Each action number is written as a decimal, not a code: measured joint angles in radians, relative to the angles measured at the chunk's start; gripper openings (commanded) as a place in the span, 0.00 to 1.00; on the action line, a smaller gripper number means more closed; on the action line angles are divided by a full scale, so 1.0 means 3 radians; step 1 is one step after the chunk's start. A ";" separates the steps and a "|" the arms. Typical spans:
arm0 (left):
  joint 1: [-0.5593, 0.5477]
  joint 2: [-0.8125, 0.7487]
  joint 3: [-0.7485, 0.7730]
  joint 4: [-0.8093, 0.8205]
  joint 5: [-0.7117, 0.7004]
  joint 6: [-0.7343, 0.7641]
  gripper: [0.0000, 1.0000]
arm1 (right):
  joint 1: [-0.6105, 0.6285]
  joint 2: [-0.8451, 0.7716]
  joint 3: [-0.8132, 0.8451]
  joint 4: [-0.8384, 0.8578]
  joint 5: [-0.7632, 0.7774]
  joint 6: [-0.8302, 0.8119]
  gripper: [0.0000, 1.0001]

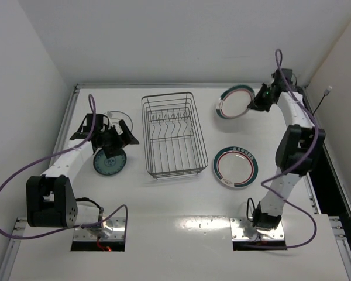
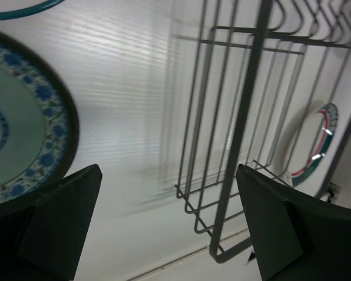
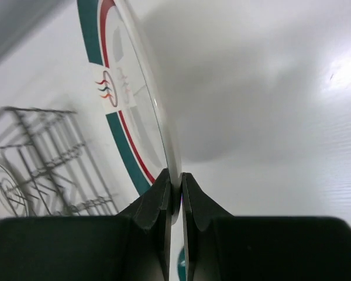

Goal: Load the plates into the dish rack

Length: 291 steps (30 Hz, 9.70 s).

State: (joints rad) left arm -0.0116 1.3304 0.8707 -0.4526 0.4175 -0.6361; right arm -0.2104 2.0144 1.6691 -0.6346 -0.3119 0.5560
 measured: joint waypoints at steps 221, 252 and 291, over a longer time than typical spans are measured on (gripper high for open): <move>0.1383 0.1409 0.0745 0.0173 -0.0423 -0.0327 0.89 | 0.3255 -0.1540 0.0731 -0.0810 0.2487 -0.0820 0.78; 0.1433 0.1710 0.1155 0.1013 0.0748 -0.0647 0.00 | 0.2963 -0.1893 0.0112 -0.0909 0.2149 -0.0730 0.88; 0.0165 -0.0172 0.0407 0.0514 0.0576 -0.0704 0.72 | 0.2204 -0.0699 0.0081 0.0169 0.0305 0.0534 0.00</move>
State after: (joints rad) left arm 0.0380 1.2789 0.9928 -0.2985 0.5903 -0.8474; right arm 0.4507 1.8046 1.6936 -0.5838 -0.2203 0.7162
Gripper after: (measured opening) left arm 0.664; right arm 0.133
